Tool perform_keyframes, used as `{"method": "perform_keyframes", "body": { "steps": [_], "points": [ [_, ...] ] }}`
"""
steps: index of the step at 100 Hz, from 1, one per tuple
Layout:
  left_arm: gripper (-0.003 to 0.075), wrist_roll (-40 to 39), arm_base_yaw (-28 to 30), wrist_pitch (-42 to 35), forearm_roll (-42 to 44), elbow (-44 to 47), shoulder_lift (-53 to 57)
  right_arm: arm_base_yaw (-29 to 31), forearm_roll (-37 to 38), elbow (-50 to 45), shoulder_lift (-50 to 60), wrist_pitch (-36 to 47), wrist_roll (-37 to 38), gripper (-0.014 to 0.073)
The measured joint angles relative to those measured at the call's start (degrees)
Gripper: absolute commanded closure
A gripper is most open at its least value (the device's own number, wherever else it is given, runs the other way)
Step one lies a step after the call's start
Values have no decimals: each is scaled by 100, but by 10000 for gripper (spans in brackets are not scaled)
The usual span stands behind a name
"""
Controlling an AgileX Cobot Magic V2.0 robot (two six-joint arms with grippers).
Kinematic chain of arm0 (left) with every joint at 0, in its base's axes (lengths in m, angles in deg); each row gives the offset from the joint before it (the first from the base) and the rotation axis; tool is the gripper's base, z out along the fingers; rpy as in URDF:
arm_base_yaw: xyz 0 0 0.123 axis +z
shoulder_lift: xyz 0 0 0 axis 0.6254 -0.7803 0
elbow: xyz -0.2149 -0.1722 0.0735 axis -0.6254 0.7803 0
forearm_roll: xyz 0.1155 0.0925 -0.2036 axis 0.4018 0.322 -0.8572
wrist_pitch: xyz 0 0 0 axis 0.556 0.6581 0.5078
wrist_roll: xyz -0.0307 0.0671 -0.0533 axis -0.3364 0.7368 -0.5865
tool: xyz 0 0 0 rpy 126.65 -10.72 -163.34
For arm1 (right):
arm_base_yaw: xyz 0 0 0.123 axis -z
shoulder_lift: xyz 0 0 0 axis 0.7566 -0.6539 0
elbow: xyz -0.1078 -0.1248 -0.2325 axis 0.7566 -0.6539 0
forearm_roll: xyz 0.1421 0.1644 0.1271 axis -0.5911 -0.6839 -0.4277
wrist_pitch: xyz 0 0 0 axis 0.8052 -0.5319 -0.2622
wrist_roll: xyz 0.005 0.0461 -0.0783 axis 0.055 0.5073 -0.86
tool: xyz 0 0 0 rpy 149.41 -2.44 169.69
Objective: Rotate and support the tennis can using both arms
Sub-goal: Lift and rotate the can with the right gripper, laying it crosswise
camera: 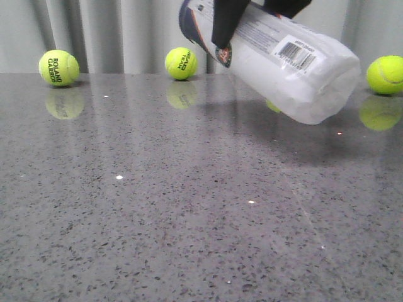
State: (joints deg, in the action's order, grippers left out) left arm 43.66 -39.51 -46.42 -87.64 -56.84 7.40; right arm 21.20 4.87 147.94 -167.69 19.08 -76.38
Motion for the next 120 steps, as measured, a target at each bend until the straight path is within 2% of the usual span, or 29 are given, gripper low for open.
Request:
{"method": "perform_keyframes", "body": {
  "steps": [37,56,68,100,107,120],
  "points": [
    [740,0,0,0,0,0,0,-446,0,100,-91,-98,-4081,274],
    [740,0,0,0,0,0,0,-556,0,100,-249,-106,-5381,274],
    [740,0,0,0,0,0,0,-570,53,100,-382,-106,-5636,274],
    [740,0,0,0,0,0,0,-570,222,100,-779,-106,-5697,267],
    [740,0,0,0,0,0,0,-570,226,100,-806,-95,-5687,226],
    [740,0,0,0,0,0,0,-570,235,100,-806,-95,-5647,76]
  ]
}}
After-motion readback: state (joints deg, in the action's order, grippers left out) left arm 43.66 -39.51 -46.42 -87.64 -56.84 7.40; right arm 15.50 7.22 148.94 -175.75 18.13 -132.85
